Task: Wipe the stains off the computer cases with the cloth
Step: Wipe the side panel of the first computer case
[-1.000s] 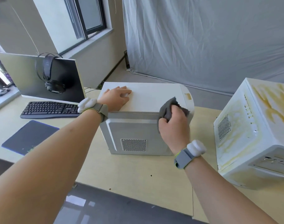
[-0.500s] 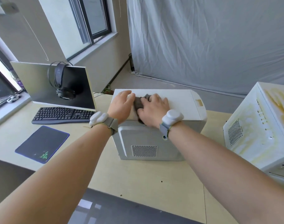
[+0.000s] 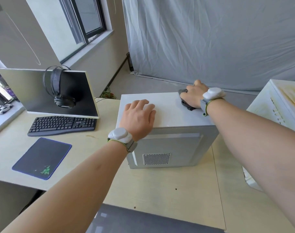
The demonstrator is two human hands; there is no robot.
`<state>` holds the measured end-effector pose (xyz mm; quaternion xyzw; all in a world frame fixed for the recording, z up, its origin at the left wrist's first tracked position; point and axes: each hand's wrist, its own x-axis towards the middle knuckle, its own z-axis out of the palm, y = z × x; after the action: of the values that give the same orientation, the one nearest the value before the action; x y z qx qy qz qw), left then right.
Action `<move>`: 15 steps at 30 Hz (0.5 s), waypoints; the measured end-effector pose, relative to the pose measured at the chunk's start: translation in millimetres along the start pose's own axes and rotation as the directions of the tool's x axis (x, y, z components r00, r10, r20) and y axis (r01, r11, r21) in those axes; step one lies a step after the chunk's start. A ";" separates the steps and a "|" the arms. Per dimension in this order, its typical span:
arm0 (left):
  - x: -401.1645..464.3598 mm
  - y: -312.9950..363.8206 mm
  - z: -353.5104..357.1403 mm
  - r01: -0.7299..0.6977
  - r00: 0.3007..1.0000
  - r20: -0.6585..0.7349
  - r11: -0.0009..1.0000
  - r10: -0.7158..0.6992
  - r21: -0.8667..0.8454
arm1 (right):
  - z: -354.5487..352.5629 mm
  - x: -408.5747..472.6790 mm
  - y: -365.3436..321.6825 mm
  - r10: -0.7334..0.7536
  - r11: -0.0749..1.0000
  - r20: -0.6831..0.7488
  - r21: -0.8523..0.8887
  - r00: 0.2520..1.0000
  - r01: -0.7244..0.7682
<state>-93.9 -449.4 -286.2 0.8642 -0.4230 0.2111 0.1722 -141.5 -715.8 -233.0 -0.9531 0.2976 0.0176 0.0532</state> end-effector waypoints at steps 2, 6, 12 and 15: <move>2.0 -7.7 0.8 -0.037 0.999 -0.035 0.999 0.037 0.004 | -3.1 -2.5 0.7 -0.001 0.999 0.005 -0.036 1.000 0.002; 16.0 -32.6 7.1 -0.103 0.992 -0.061 0.992 0.107 0.069 | 0.0 -20.2 3.6 0.034 0.997 -0.049 -0.073 0.998 -0.038; 37.8 -56.1 22.9 0.219 0.976 -0.043 0.967 -0.215 0.133 | -7.2 -75.5 1.7 0.063 0.980 -0.021 -0.186 0.998 -0.066; 58.7 -51.1 29.2 0.475 0.877 0.008 0.868 -0.481 0.143 | -6.6 -99.7 -8.5 0.119 0.973 0.041 -0.206 0.992 -0.108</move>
<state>-14.0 -472.2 -287.2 0.9560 -0.1843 0.1716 0.1503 -218.6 -653.2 -219.2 -0.9342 0.3466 0.0763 -0.0377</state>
